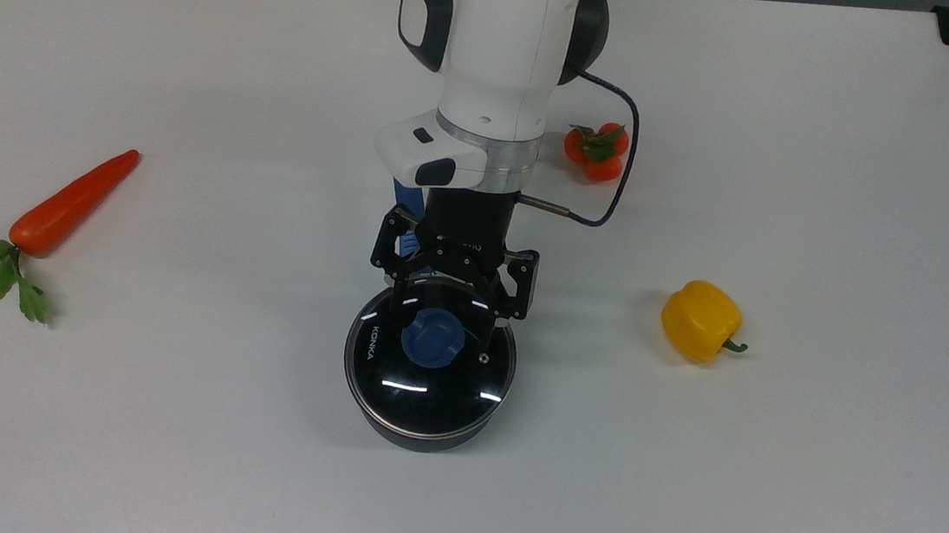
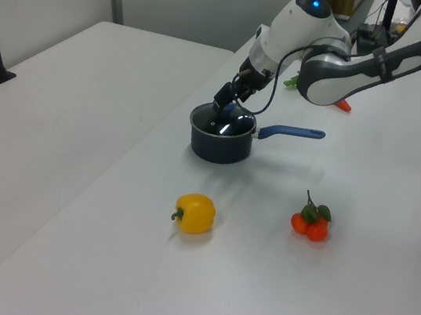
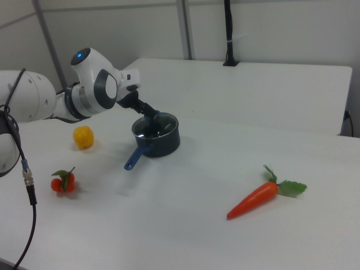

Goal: Open lid
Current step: 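Close the gripper on the blue knob of the glass lid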

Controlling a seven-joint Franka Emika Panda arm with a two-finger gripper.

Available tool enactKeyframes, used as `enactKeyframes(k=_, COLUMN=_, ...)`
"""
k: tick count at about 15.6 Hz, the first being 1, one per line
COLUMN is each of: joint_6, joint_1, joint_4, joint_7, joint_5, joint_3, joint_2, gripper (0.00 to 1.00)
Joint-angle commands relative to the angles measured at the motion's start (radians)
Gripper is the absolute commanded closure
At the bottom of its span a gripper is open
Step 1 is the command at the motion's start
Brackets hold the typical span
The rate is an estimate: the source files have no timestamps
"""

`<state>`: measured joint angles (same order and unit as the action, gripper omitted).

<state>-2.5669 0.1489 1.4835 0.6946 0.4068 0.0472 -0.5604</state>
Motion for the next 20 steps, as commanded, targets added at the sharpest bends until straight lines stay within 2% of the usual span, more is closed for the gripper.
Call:
enactKeyframes(k=1, joint_6=-0.027, joint_1=0.006, joint_4=-0.022, joint_7=0.023, joint_5=0.041, joint_3=-0.012, joint_2=-0.021, gripper=0.05)
enactKeyframes(k=8, joint_6=-0.032, joint_1=0.008, joint_4=-0.019, joint_7=0.022, joint_5=0.061, joint_3=-0.012, joint_2=-0.024, gripper=0.32)
enactKeyframes(k=9, joint_6=-0.032, joint_1=0.009, joint_4=-0.019, joint_7=0.022, joint_5=0.061, joint_3=-0.012, joint_2=-0.024, gripper=0.33)
enactKeyframes(k=12, joint_6=-0.030, joint_1=0.009, joint_4=-0.017, joint_7=0.022, joint_5=0.061, joint_3=-0.012, joint_2=-0.021, gripper=0.43)
enactKeyframes(k=17, joint_6=-0.029, joint_1=0.011, joint_4=-0.014, joint_7=0.022, joint_5=0.058, joint_3=-0.012, joint_2=0.002, gripper=0.54)
enactKeyframes(k=20, joint_6=-0.026, joint_1=0.009, joint_4=0.006, joint_7=0.022, joint_5=0.056, joint_3=-0.010, joint_2=0.034, gripper=0.54)
